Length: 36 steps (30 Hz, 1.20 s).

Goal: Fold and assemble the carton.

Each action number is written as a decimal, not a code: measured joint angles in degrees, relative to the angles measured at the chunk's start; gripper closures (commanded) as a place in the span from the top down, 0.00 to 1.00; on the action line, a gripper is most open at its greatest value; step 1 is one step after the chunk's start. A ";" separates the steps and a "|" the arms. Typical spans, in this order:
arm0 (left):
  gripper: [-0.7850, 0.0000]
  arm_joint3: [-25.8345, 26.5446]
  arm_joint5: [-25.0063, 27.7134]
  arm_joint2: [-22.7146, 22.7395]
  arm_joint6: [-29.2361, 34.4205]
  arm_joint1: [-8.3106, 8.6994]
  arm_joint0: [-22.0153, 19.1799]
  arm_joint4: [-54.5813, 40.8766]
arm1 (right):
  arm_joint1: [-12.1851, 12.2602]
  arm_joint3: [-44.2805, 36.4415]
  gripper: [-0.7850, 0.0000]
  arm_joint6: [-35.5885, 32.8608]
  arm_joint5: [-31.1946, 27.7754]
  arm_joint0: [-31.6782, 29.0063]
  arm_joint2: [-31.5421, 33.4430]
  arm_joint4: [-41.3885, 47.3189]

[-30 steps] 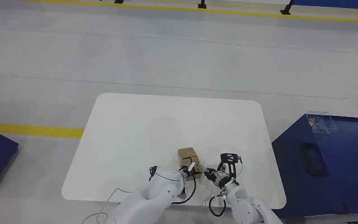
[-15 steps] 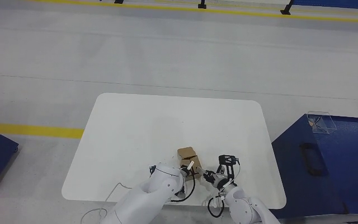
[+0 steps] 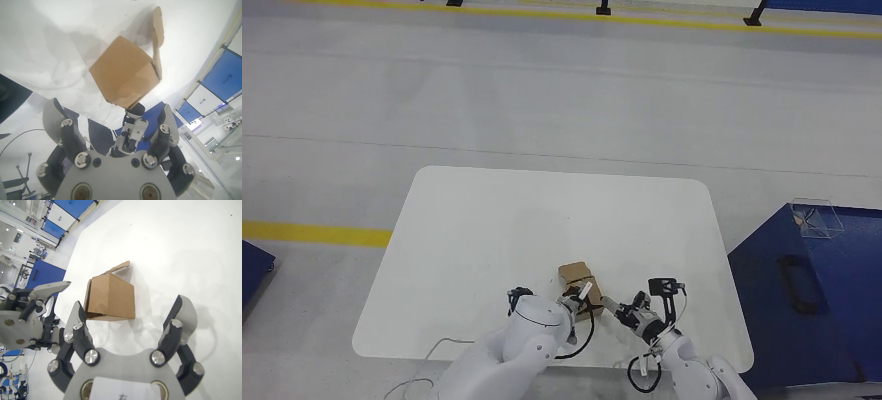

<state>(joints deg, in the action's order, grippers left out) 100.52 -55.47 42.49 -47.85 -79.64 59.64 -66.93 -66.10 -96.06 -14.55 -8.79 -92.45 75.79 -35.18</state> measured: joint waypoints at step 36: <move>1.00 2.14 2.68 0.84 -0.14 0.24 1.51 1.94 | -3.15 16.28 1.00 16.10 6.81 11.67 -8.67 -12.85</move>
<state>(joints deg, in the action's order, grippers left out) 102.66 -52.79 43.33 -48.00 -79.40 61.15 -64.99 -69.26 -79.78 1.56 -1.98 -80.78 67.12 -48.02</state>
